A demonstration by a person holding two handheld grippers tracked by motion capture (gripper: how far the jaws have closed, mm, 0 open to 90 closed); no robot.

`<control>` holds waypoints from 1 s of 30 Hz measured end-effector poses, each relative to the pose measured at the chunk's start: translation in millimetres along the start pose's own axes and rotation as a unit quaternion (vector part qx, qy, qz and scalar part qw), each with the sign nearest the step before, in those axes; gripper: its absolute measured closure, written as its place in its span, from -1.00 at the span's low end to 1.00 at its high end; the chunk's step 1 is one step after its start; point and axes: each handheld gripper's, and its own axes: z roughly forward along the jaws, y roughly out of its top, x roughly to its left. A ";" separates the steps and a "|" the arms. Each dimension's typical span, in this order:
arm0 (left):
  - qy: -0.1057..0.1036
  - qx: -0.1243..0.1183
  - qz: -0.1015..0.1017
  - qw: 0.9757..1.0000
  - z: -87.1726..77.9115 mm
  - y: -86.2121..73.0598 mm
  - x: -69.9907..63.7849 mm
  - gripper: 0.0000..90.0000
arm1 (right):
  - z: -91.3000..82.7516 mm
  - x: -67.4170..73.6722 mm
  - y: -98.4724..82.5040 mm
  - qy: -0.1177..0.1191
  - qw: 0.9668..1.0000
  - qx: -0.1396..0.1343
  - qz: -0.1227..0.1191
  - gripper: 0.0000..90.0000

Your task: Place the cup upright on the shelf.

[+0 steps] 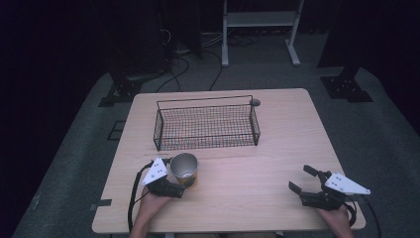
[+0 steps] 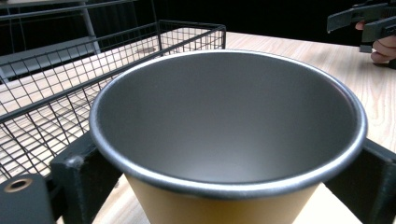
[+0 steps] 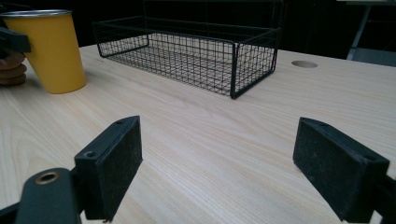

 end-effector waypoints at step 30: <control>-0.002 -0.016 -0.007 1.000 -0.1 1.6 2.3 -0.70 | 0.2 -1.2 0.1 0.001 1.000 -0.001 0.005 -0.67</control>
